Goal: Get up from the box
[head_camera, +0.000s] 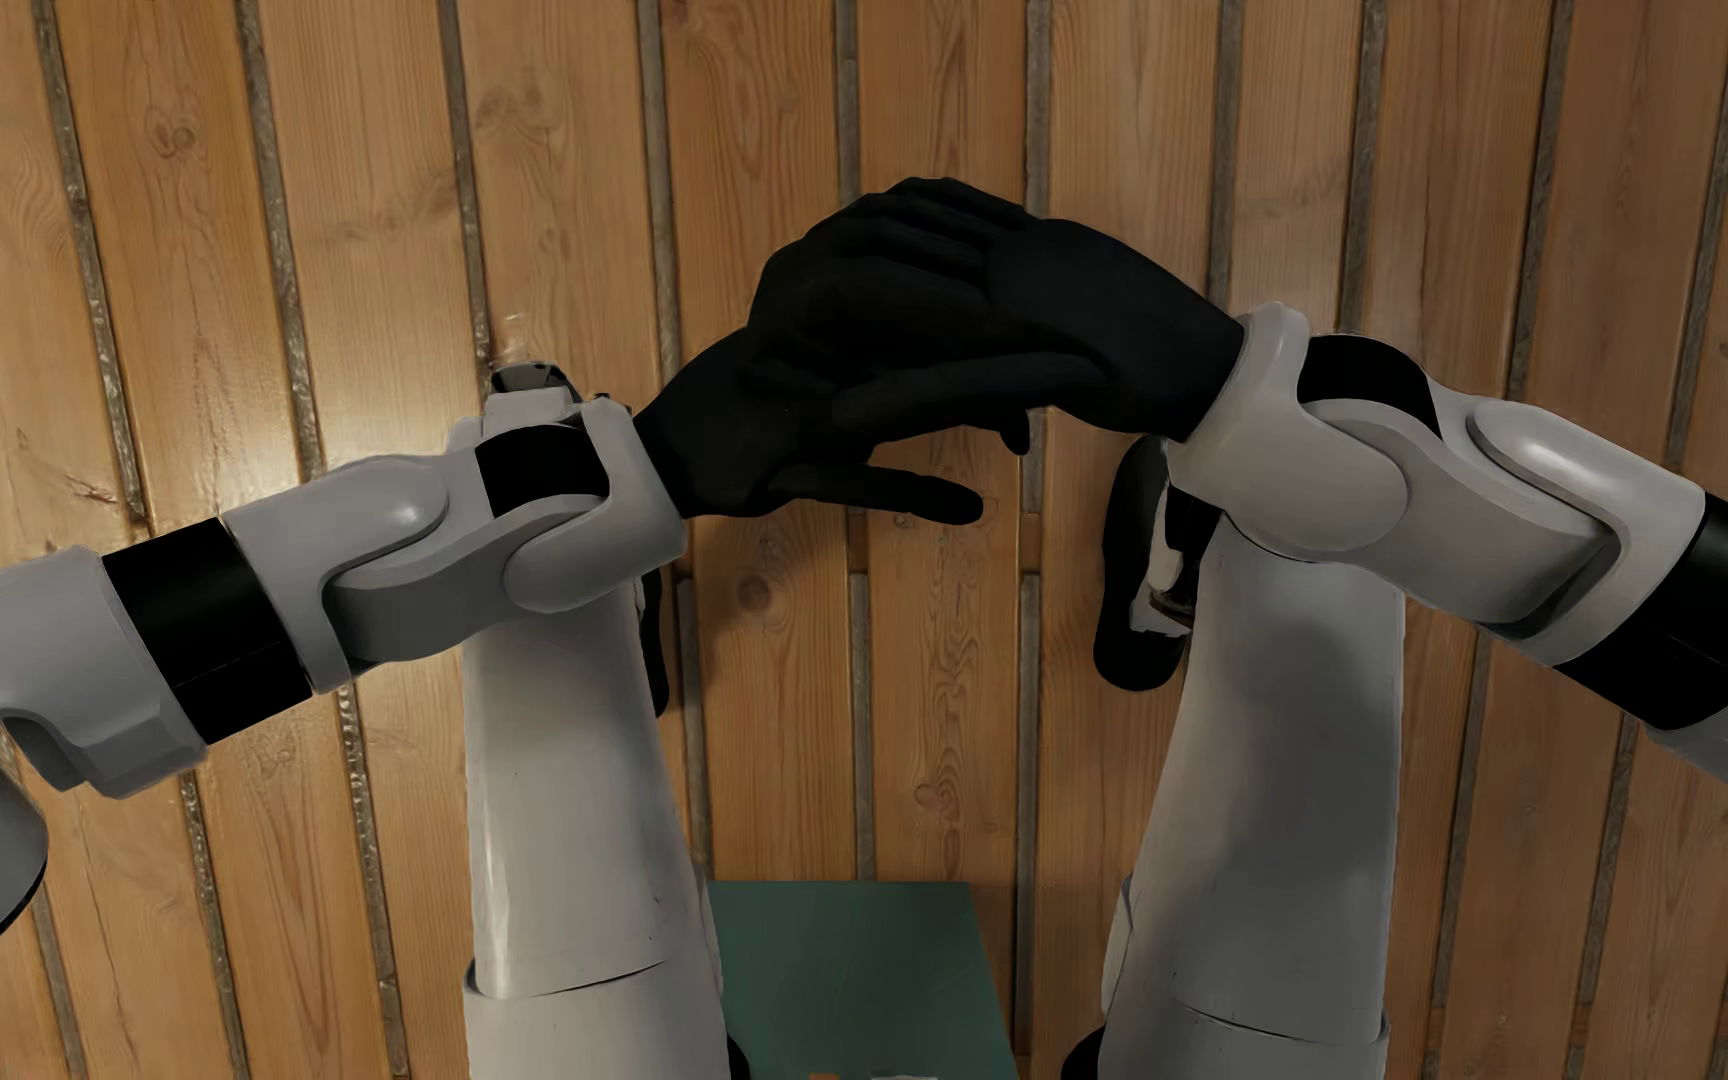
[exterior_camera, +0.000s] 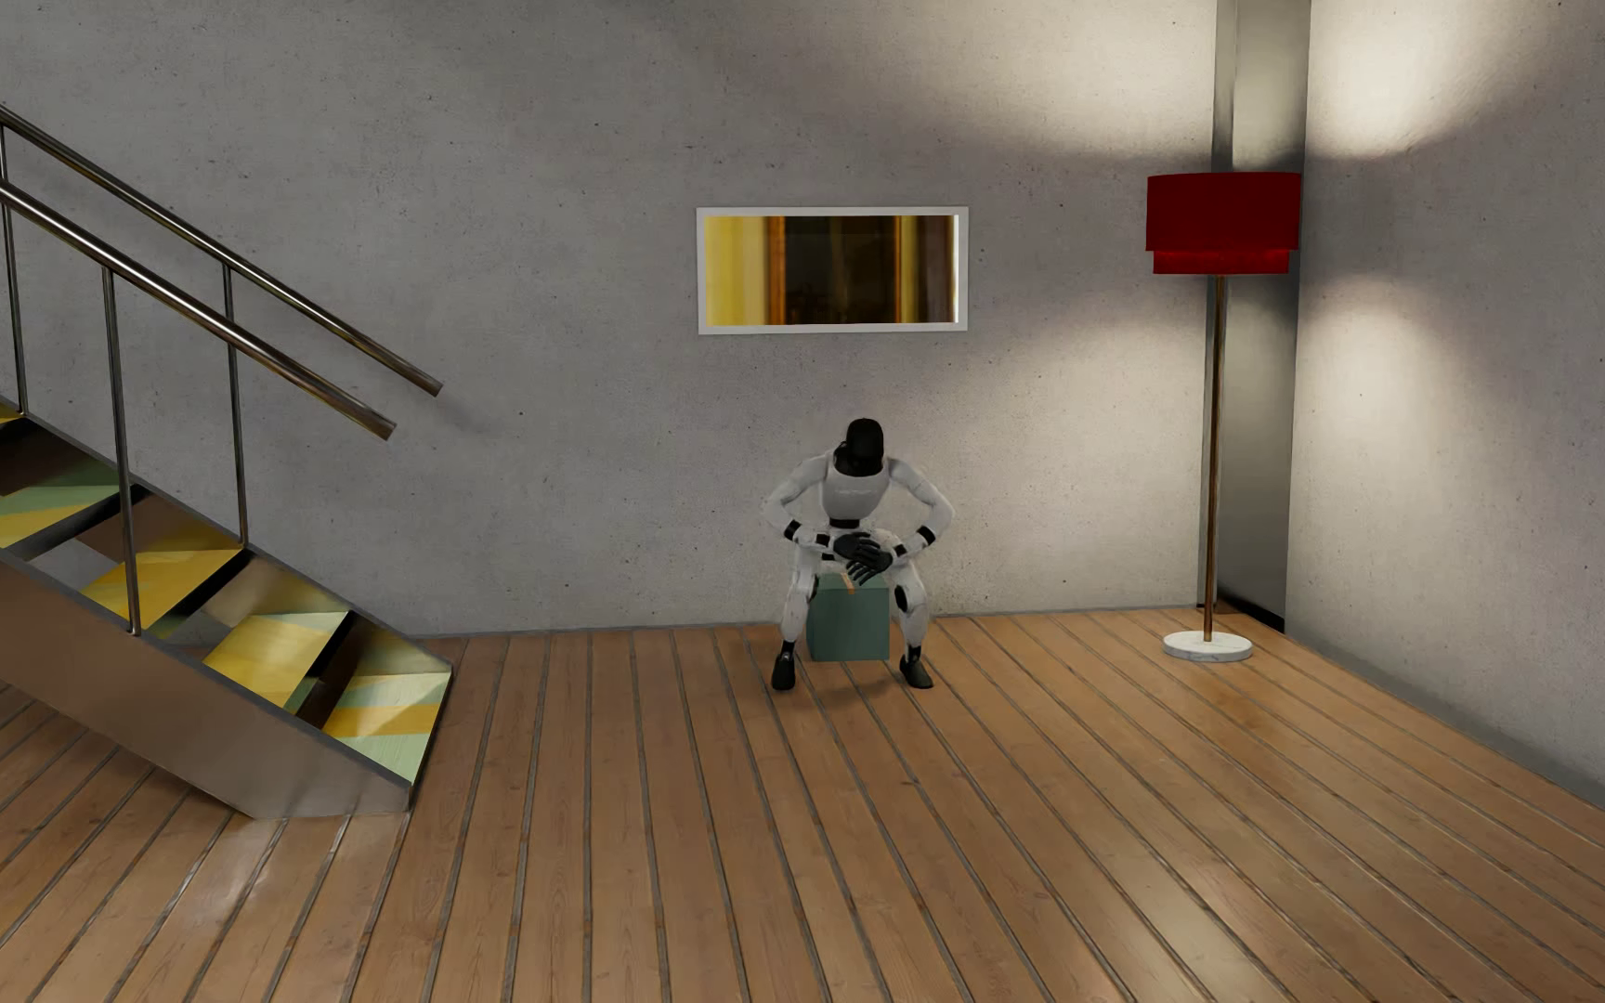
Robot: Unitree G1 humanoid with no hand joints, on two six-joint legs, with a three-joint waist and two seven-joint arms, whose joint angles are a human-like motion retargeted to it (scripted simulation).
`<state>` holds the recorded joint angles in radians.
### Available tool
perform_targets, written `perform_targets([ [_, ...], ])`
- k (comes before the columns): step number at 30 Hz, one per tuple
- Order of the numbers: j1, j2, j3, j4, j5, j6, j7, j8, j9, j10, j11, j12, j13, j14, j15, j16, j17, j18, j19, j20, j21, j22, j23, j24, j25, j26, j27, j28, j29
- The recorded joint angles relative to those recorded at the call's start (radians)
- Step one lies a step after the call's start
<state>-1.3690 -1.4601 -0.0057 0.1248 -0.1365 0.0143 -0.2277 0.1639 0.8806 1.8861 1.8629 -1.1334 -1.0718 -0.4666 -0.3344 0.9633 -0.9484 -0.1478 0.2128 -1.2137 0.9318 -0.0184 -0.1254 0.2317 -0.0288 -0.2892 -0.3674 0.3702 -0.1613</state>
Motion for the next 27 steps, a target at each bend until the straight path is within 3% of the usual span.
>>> perform_targets([
  [3, 0.111, 0.135, 0.002, 0.006, 0.015, -0.003, 0.029, -0.034, -0.033, -0.174, -0.181, 0.088, 0.098, 0.016, 0.006, -0.102, 0.11, 0.02, -0.014, 0.069, -0.07, 0.167, 0.161, 0.048, -0.076, 0.005, 0.02, -0.094, 0.078],
  [5, 0.221, 0.261, 0.003, 0.006, 0.033, -0.007, 0.054, -0.058, -0.066, -0.34, -0.354, 0.156, 0.16, 0.05, 0.029, -0.217, 0.227, 0.034, -0.034, 0.13, -0.112, 0.342, 0.331, 0.103, -0.153, -0.005, 0.025, -0.178, 0.144],
  [9, 0.502, 0.572, 0.001, 0.002, 0.065, -0.012, 0.121, -0.111, -0.171, -0.731, -0.763, 0.296, 0.283, 0.172, 0.139, -0.483, 0.501, 0.059, -0.077, 0.251, -0.177, 0.745, 0.758, 0.22, -0.316, -0.023, 0.047, -0.406, 0.292],
  [11, 0.657, 0.737, 0.004, 0.002, 0.077, -0.019, 0.162, -0.137, -0.249, -0.93, -0.975, 0.389, 0.344, 0.233, 0.21, -0.577, 0.609, 0.067, -0.083, 0.332, -0.202, 0.861, 0.926, 0.236, -0.366, -0.003, 0.085, -0.54, 0.396],
  [12, 0.74, 0.824, 0.009, -0.002, 0.086, -0.026, 0.181, -0.147, -0.296, -1.028, -1.084, 0.451, 0.393, 0.261, 0.244, -0.608, 0.641, 0.077, -0.09, 0.388, -0.226, 0.893, 0.973, 0.205, -0.355, 0.04, 0.122, -0.567, 0.42],
  [14, 0.908, 1.007, 0.016, -0.019, 0.103, -0.032, 0.214, -0.17, -0.391, -1.209, -1.291, 0.589, 0.509, 0.303, 0.297, -0.648, 0.663, 0.106, -0.106, 0.498, -0.294, 0.935, 1.03, 0.116, -0.291, 0.113, 0.189, -0.539, 0.407],
  [17, 1.139, 1.259, 0.017, -0.055, 0.127, -0.039, 0.268, -0.2, -0.539, -1.442, -1.554, 0.789, 0.679, 0.346, 0.354, -0.637, 0.641, 0.142, -0.131, 0.625, -0.401, 0.919, 1.076, 0.004, -0.185, 0.151, 0.229, -0.524, 0.386],
  [21, 1.36, 1.479, 0.023, -0.076, 0.137, -0.035, 0.326, -0.238, -0.727, -1.67, -1.778, 0.989, 0.856, 0.37, 0.381, -0.594, 0.607, 0.146, -0.129, 0.752, -0.522, 0.896, 1.138, 0.001, -0.151, 0.113, 0.21, -0.556, 0.336],
  [22, 1.435, 1.536, 0.029, -0.076, 0.135, -0.046, 0.348, -0.247, -0.727, -1.723, -1.798, 1.005, 0.886, 0.377, 0.374, -0.59, 0.604, 0.137, -0.126, 0.783, -0.557, 0.928, 1.156, 0.014, -0.137, 0.104, 0.204, -0.55, 0.331],
  [27, 1.534, 1.672, 0.036, -0.071, 0.138, -0.044, 0.377, -0.271, -0.814, -1.731, -1.865, 1.034, 0.944, 0.338, 0.355, -0.62, 0.664, 0.134, -0.118, 0.824, -0.628, 1.21, 1.403, 0.002, -0.109, 0.187, 0.265, -0.465, 0.257],
])
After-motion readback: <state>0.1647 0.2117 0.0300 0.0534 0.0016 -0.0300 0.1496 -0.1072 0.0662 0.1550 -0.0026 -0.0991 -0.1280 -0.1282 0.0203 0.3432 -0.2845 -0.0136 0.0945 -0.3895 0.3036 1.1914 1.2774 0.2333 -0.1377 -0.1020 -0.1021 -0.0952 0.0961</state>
